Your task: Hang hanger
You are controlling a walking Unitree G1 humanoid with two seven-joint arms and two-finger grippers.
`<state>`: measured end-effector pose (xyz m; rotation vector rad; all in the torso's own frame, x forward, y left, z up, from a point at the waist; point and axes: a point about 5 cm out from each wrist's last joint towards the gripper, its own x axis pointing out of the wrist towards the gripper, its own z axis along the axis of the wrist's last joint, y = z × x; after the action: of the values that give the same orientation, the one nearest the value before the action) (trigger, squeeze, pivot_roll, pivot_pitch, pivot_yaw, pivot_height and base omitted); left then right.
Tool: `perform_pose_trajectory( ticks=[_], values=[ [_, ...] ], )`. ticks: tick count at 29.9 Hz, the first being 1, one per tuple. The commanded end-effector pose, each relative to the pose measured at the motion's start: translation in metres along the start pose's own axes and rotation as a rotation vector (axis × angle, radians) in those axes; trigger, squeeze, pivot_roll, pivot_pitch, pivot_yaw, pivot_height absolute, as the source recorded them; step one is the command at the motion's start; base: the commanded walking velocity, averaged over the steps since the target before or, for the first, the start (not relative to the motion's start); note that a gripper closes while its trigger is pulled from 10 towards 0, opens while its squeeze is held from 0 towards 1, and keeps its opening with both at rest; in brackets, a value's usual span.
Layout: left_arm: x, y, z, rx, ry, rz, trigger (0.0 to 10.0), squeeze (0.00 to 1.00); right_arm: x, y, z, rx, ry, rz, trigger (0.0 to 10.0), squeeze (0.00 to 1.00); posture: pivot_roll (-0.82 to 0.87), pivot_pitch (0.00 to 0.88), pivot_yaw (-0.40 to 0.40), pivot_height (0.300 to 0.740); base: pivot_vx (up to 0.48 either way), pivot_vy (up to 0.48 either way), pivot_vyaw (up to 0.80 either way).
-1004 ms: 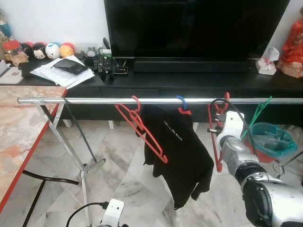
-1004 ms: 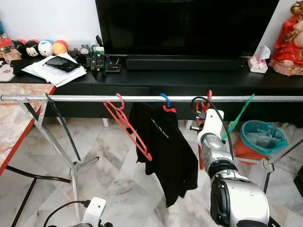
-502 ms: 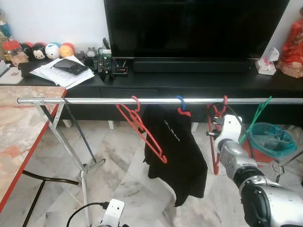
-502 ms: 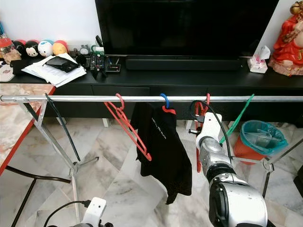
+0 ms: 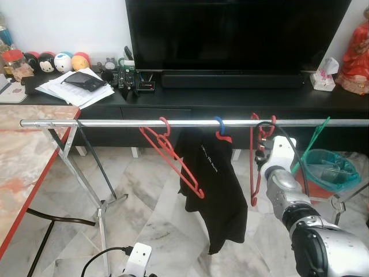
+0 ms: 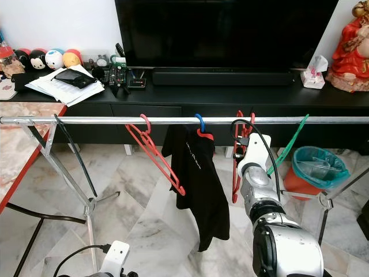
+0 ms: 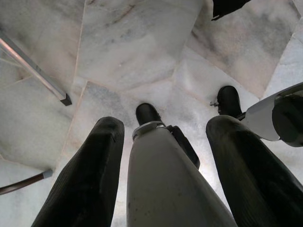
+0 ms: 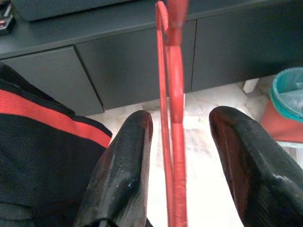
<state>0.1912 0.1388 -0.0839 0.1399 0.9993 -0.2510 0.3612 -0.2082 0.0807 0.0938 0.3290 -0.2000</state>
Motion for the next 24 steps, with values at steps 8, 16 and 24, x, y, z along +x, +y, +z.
perform_pose_trajectory(
  ticks=[8, 16, 24],
  values=[
    [0.0, 0.0, -0.002, 0.016, 0.017, 0.0, 10.0, 0.0, -0.013, -0.002, -0.002, 0.037, -0.245, 0.013, 10.0, 1.0, 0.0, 0.0, -0.012, 0.74, 0.0, 0.0, 0.0],
    [0.0, 0.0, -0.004, 0.018, 0.021, 0.0, 10.0, 0.0, -0.04, -0.009, -0.032, -0.008, -0.365, 0.007, 10.0, 0.0, -0.01, 0.0, -0.015, 0.74, 0.0, 0.0, 0.0],
    [0.0, -0.001, -0.005, 0.024, 0.021, -0.003, 10.0, 0.0, -0.066, -0.018, -0.089, -0.068, -0.215, 0.006, 10.0, 0.0, -0.01, 0.0, -0.023, 0.74, 0.0, 0.0, 0.0]
  ],
)
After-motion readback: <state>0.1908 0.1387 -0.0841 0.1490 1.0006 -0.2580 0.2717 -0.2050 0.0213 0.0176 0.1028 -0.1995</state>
